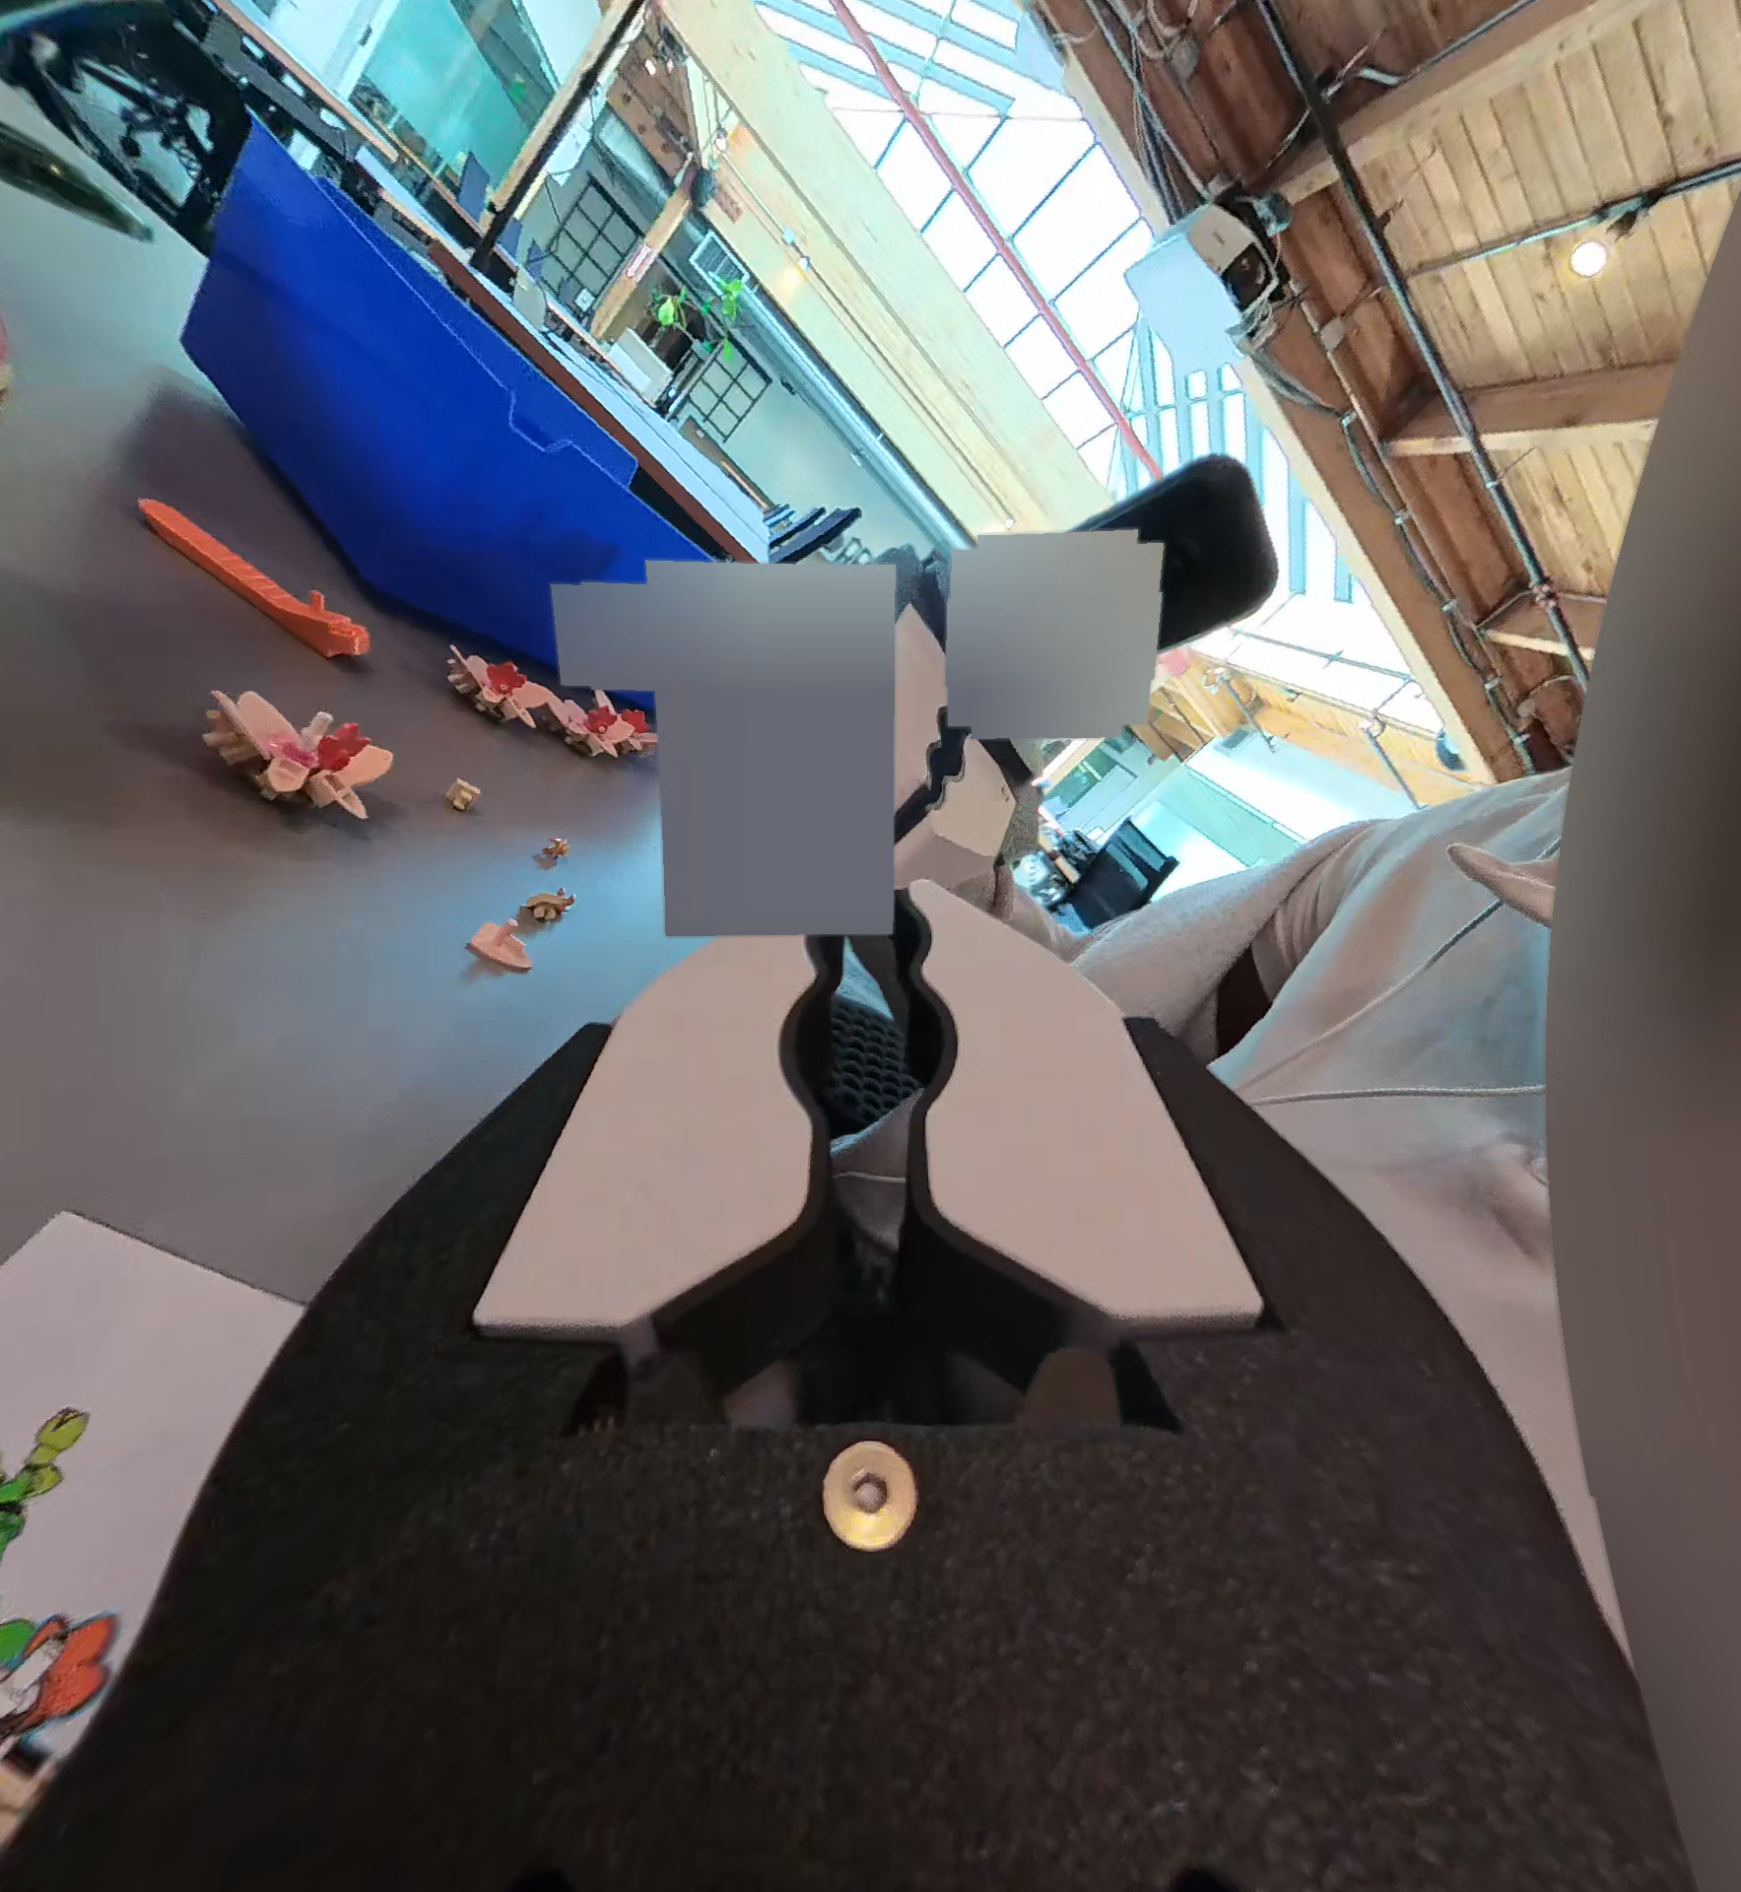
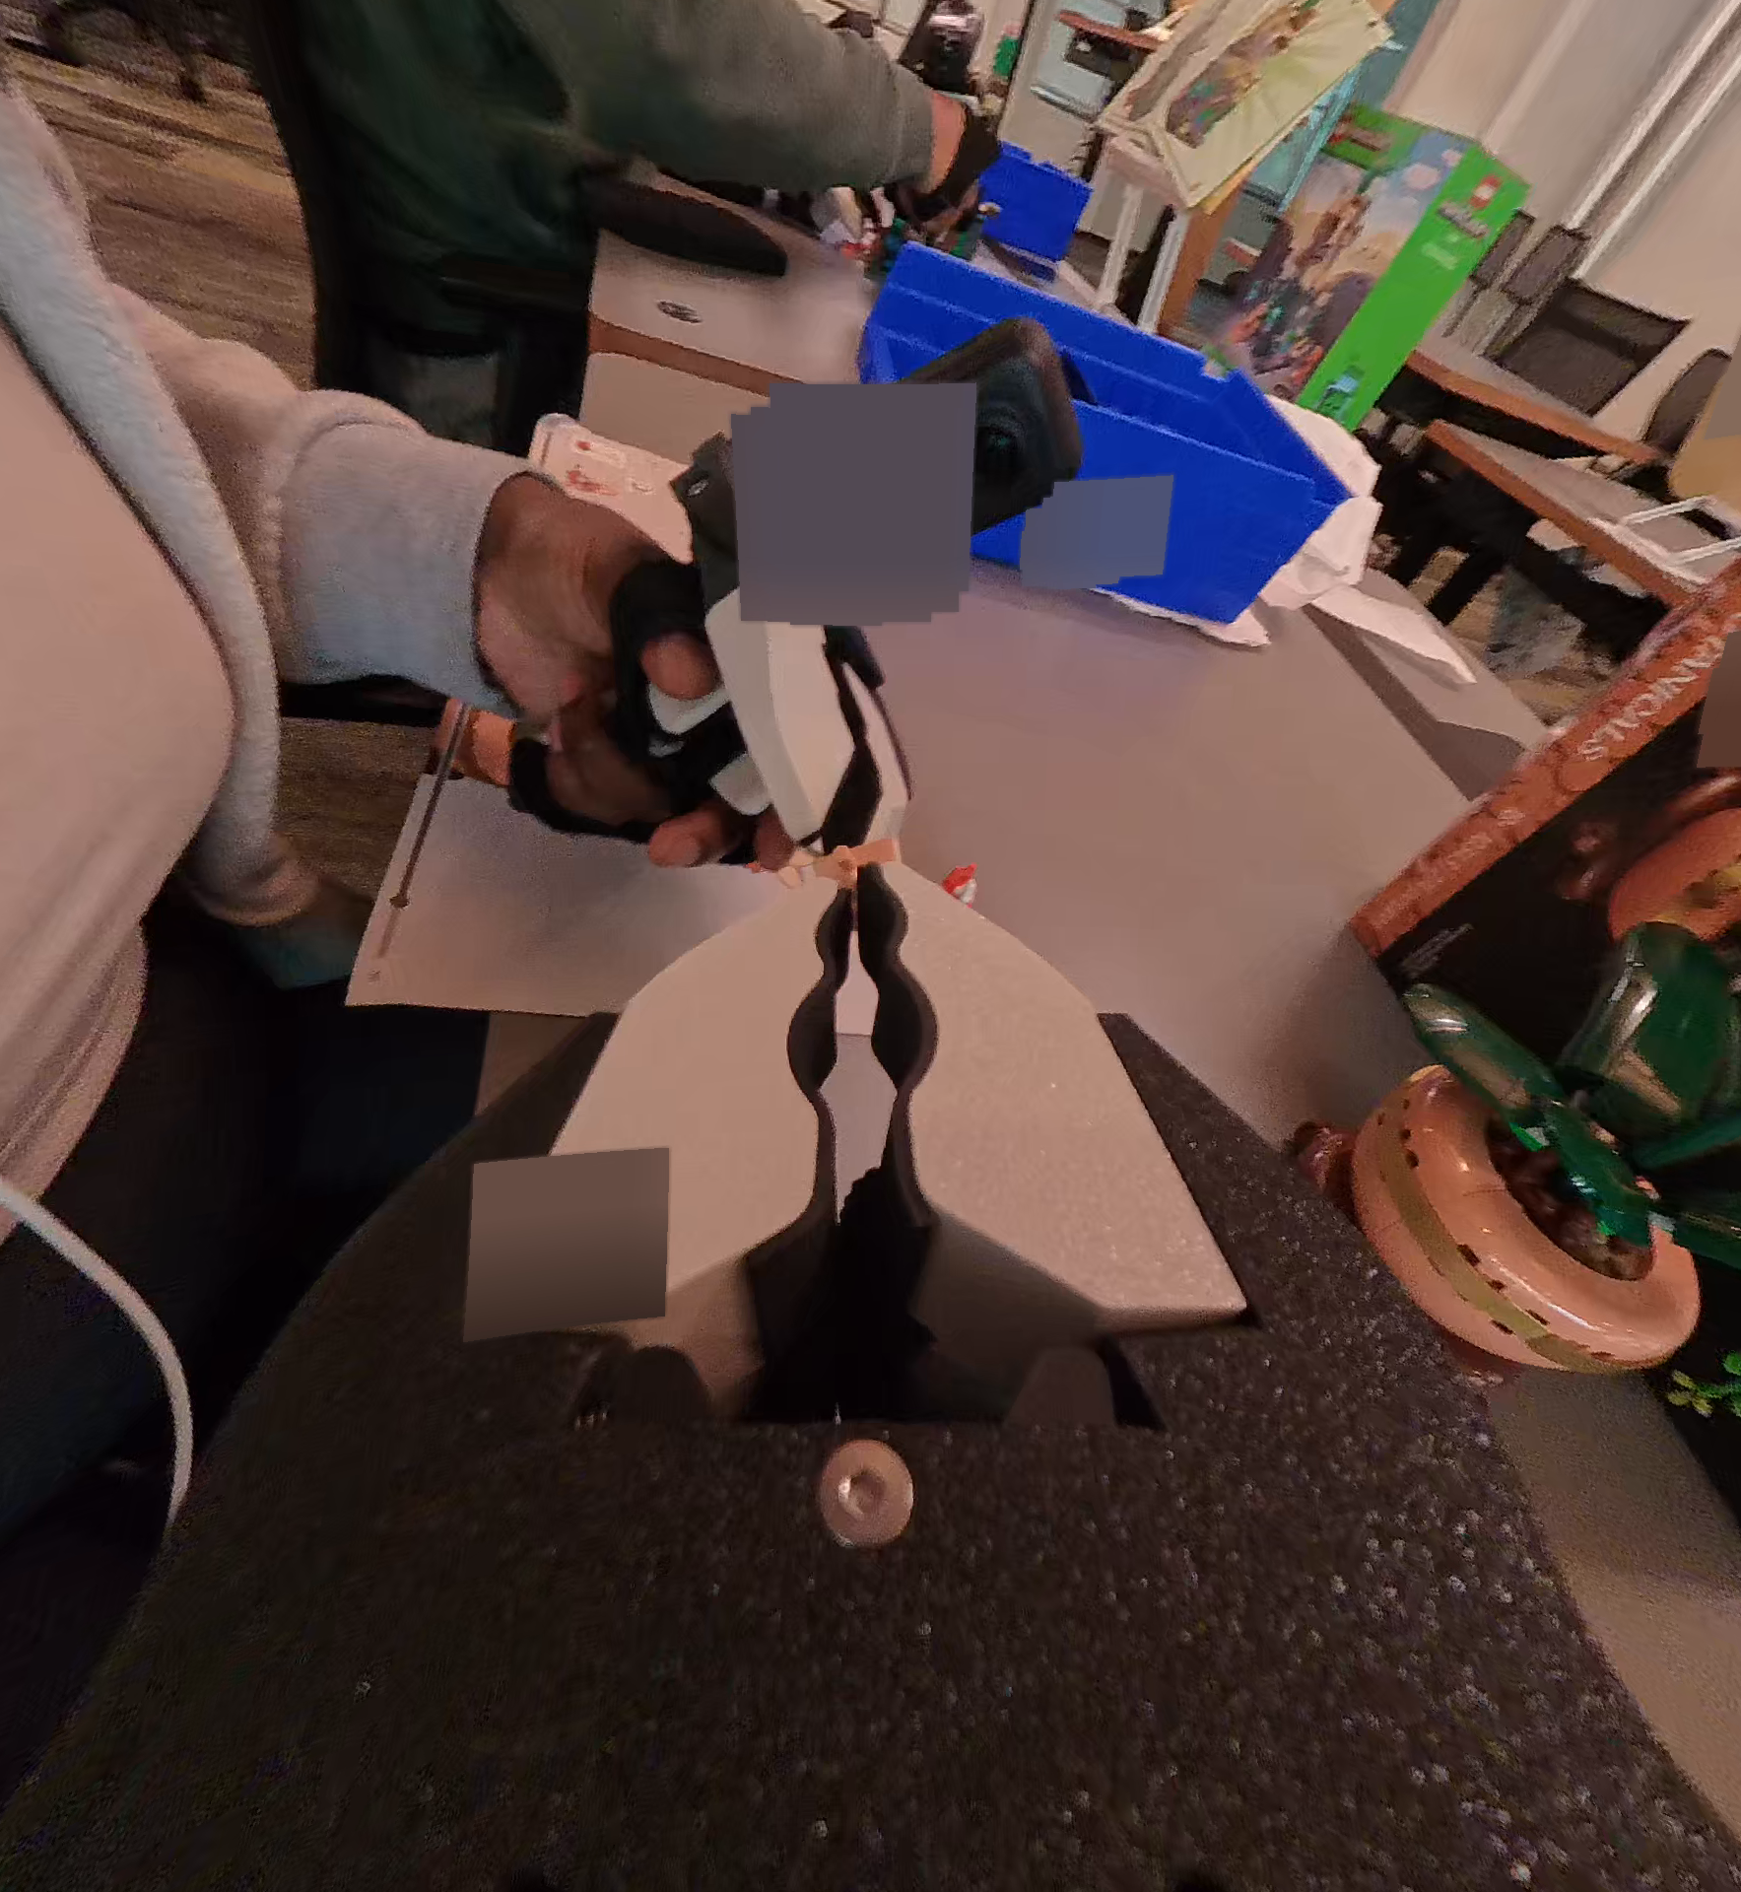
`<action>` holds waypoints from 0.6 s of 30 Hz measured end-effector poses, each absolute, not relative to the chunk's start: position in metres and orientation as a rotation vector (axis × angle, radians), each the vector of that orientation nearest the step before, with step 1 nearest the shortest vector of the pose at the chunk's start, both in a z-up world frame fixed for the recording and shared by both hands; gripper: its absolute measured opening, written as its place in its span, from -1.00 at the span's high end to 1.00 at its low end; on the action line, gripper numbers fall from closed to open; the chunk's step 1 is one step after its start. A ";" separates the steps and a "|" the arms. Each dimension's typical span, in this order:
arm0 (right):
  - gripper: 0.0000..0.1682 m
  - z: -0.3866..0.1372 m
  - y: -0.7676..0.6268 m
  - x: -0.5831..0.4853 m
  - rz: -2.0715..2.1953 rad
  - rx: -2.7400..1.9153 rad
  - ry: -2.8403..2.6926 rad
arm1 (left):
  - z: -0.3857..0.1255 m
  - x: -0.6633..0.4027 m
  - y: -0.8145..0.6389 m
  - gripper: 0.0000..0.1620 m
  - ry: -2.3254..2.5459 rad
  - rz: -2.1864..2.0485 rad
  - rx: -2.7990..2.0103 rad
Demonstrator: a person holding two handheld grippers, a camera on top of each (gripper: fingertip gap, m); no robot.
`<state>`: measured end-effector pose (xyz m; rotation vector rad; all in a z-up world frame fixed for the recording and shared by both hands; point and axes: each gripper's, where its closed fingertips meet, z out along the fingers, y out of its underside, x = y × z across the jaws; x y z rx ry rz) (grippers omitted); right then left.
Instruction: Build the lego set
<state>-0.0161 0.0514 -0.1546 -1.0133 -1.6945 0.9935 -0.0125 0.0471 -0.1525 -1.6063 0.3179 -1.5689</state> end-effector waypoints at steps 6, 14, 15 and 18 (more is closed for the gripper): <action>0.98 -0.161 0.048 -0.015 1.001 -1.016 -1.791 | -0.159 -0.016 0.050 0.92 0.349 -1.504 -1.663; 0.99 -0.165 0.043 -0.015 0.980 -0.988 -1.837 | -0.164 -0.011 0.048 1.00 0.333 -1.577 -1.666; 0.99 -0.165 0.043 -0.014 0.981 -0.986 -1.836 | -0.165 -0.011 0.048 1.00 0.336 -1.576 -1.669; 0.98 -0.164 0.045 -0.015 0.975 -0.990 -1.791 | -0.163 -0.012 0.050 1.00 0.303 -1.575 -1.655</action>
